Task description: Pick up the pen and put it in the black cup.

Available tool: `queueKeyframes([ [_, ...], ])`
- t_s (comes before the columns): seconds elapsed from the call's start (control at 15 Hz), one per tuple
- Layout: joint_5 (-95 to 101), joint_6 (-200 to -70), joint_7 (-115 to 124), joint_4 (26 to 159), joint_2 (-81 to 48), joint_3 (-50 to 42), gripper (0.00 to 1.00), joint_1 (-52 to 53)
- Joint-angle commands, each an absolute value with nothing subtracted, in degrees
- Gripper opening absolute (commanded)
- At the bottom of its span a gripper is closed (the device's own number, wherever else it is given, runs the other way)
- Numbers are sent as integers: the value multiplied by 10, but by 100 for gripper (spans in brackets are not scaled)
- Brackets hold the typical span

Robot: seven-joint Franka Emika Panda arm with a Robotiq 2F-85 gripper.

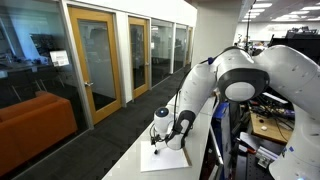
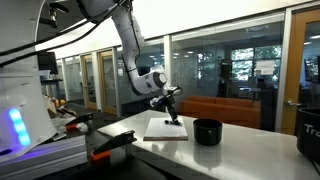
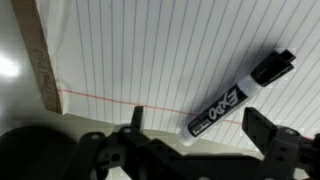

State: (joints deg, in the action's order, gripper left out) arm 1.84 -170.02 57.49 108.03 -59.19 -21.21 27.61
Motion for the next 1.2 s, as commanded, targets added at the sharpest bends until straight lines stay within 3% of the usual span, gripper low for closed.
queueKeyframes([
  [0.0, 3, -1739, 542, 1088, -594, -202, 100, 266],
  [0.13, -3, -1739, 537, 1082, -597, -200, 100, 270],
  [0.2, -5, -1741, 534, 1081, -598, -198, 75, 270],
  [0.27, -7, -1743, 530, 1079, -599, -194, 74, 271],
  [0.93, -29, -1790, 472, 1096, -587, -170, 3, 259],
  [1.0, -34, -1797, 462, 1101, -586, -171, 0, 256],
  [1.13, -46, -1809, 440, 1109, -582, -169, 5, 249],
])
